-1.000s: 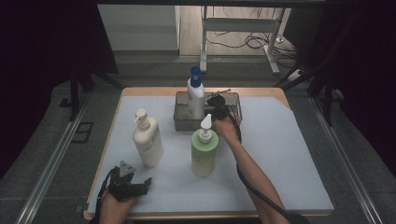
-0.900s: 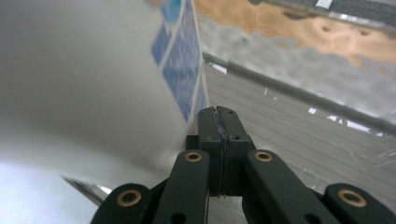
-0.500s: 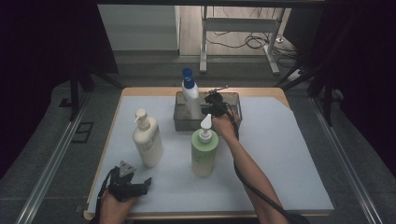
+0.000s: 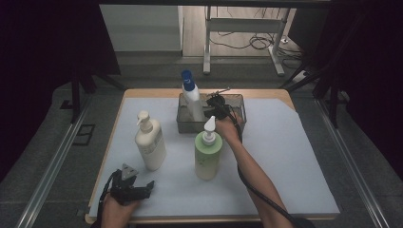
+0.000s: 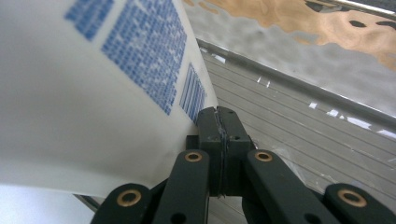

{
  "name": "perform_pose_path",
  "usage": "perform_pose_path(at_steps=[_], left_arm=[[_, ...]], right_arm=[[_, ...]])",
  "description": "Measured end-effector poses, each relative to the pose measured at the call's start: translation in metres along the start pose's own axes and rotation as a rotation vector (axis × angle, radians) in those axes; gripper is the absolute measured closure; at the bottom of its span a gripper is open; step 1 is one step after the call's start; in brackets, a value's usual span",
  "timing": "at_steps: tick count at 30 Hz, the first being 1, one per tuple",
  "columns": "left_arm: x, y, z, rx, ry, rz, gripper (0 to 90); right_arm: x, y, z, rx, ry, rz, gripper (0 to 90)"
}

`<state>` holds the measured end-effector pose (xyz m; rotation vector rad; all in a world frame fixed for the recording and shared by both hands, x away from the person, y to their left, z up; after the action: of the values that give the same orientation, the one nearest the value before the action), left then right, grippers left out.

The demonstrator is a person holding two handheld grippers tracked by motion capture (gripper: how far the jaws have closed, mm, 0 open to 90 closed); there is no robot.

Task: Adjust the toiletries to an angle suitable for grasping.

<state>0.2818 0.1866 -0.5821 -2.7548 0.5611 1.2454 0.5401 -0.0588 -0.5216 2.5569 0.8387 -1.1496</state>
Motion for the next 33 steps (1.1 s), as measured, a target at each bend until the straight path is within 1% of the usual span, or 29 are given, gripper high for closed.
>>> perform_pose_path(at_steps=[6, 9, 10, 12, 14, 18, 20, 25, 27, 29, 30, 32, 33], left_arm=[[0.0, 0.0, 0.0, 0.0, 0.0, 0.0, 12.1], [0.0, 0.0, 0.0, 0.0, 0.0, 0.0, 12.1], [0.0, 0.0, 0.0, 0.0, 0.0, 0.0, 12.1], [0.0, 0.0, 0.0, 0.0, 0.0, 0.0, 12.1], [0.0, 0.0, 0.0, 0.0, -0.001, 0.0, 12.1], [0.0, 0.0, 0.0, 0.0, -0.001, 0.0, 12.1], [0.0, 0.0, 0.0, 0.0, -0.001, 0.0, 12.1], [0.0, 0.0, -0.0001, 0.001, -0.001, 0.0, 12.1], [0.0, 0.0, 0.0, 0.0, -0.001, 0.0, 12.1], [0.0, 0.0, 0.0, 0.001, -0.001, 0.0, 12.1], [0.0001, 0.0, -0.0001, 0.0, 0.0, 0.0, 12.1], [0.0, 0.0, 0.0, 0.001, -0.001, 0.0, 12.1], [0.0, 0.0, 0.0, 0.001, -0.001, 0.0, 12.1]], right_arm=[[-0.0004, 0.0012, 0.0003, -0.004, -0.009, -0.001, 89.1], [-0.0006, 0.0013, 0.0012, -0.007, -0.023, 0.005, 89.1], [-0.0013, 0.0025, 0.0016, -0.006, -0.034, 0.027, 89.1], [-0.0021, 0.0041, 0.0019, 0.002, -0.039, 0.032, 89.1], [-0.0032, 0.0058, 0.0015, 0.023, -0.032, 0.02, 89.1], [-0.0033, 0.0054, 0.0, 0.024, -0.028, 0.013, 89.2], [-0.0029, 0.0035, 0.0001, 0.024, -0.031, -0.007, 89.2], [0.0006, -0.0013, -0.0001, 0.03, -0.035, -0.023, 89.2], [0.0017, -0.0031, -0.001, 0.04, -0.031, -0.028, 89.2], [0.0029, -0.0032, -0.0016, 0.038, -0.031, -0.019, 89.2], [0.0032, -0.0032, -0.0026, 0.049, -0.028, -0.017, 89.2], [0.0039, -0.0017, -0.0045, 0.049, -0.027, -0.018, 89.2], [0.0042, -0.0013, -0.0045, 0.038, -0.033, -0.021, 89.2]])
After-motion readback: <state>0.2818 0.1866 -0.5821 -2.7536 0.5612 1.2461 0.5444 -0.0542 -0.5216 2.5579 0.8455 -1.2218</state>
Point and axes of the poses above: each handheld gripper's, and its own axes: x roughly forward along the jaws, z roughly out of its underside, y roughly to its right, the point moved 8 cm from there along x, roughly forward along the jaws, and after that the axes turned 5 degrees about -x, right-handed, at the moved point
